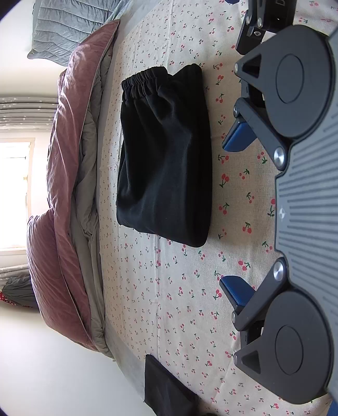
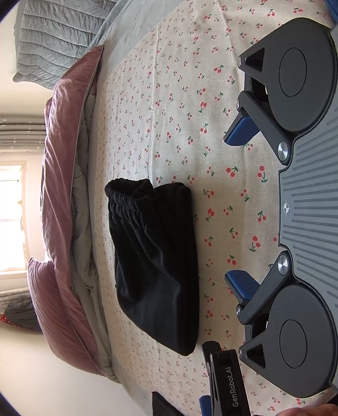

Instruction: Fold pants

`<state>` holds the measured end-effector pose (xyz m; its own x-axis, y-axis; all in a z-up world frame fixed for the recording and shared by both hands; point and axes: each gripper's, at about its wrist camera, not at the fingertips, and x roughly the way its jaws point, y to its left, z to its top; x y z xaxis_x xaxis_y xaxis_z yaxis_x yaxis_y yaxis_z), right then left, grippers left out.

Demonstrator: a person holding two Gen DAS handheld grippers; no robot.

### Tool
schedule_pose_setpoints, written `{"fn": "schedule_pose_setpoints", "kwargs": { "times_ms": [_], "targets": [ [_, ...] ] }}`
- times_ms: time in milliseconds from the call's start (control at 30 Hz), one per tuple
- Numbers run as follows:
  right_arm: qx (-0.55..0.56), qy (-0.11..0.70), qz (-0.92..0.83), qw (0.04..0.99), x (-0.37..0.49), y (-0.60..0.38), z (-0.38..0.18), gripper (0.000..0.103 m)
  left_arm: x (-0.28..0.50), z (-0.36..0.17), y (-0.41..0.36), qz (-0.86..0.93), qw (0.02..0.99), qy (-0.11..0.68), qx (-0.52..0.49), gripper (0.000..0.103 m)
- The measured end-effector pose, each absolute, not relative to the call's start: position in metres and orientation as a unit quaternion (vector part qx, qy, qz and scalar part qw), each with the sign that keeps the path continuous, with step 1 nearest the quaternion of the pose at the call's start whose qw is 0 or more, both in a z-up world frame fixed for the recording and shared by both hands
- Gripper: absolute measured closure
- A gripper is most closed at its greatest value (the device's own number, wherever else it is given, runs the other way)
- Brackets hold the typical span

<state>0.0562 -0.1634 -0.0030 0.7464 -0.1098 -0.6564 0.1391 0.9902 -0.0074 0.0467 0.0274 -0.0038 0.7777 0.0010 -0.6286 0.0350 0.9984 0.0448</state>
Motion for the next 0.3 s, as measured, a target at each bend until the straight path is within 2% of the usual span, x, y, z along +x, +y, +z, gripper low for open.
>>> {"fn": "schedule_pose_setpoints", "kwargs": {
  "times_ms": [300],
  "targets": [
    [0.020,0.351,-0.066,0.934,0.0564,-0.1625,-0.0047,0.000,0.0464,-0.0036,0.0272,-0.011,0.942,0.335,0.027,0.002]
  ]
}}
